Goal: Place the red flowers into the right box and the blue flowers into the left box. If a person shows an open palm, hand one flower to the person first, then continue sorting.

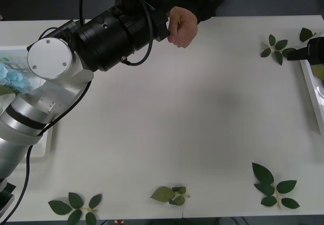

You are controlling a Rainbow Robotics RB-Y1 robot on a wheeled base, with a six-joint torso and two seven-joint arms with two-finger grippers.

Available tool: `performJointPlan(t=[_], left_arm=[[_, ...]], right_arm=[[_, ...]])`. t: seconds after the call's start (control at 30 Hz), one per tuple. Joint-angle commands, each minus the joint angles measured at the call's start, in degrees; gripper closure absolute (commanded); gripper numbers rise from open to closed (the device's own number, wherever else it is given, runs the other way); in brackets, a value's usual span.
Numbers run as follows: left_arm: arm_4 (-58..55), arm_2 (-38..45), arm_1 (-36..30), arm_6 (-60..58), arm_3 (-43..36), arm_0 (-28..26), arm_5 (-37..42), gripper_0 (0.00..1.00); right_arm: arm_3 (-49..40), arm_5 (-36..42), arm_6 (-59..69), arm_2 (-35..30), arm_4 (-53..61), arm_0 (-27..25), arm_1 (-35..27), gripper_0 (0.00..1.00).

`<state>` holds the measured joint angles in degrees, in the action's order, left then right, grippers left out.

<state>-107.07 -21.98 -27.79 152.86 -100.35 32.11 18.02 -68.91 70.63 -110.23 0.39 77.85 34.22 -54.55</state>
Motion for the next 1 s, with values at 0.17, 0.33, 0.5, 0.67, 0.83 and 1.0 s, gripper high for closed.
performJointPlan(t=[0.17, 0.33, 0.5, 0.67, 0.83, 1.0], left_arm=[[-0.24, -0.60, 0.64, 2.14, -1.43, 0.41, -0.71, 0.98], [-5.43, -1.39, 0.28, 2.14, -1.43, -0.29, -0.71, 0.00], [-5.34, -1.66, 0.11, 2.14, -1.43, -0.38, -0.62, 0.00], [-5.34, -1.66, 0.20, 2.14, -1.43, -0.38, -0.71, 0.00], [-5.34, -1.66, 0.20, 2.14, -1.43, -0.38, -0.71, 0.00], [-5.43, -1.66, 0.11, 2.14, -1.52, -0.47, -0.71, 0.00]], right_arm=[[-1.32, -0.58, -1.39, -0.39, -0.50, -0.21, 0.76, 0.19], [-1.32, -0.58, -1.39, -0.39, -0.59, -0.30, 0.85, 0.19], [-1.32, -0.58, -1.39, -0.39, -0.68, -0.21, 0.85, 0.19], [-1.32, -0.58, -1.39, -0.21, -0.85, -0.30, 0.94, 0.19], [-1.32, -0.50, -1.39, -0.03, -0.85, -0.21, 1.02, 0.19], [-1.32, -0.41, -1.48, 0.58, -0.85, -0.21, 1.02, 0.19]])
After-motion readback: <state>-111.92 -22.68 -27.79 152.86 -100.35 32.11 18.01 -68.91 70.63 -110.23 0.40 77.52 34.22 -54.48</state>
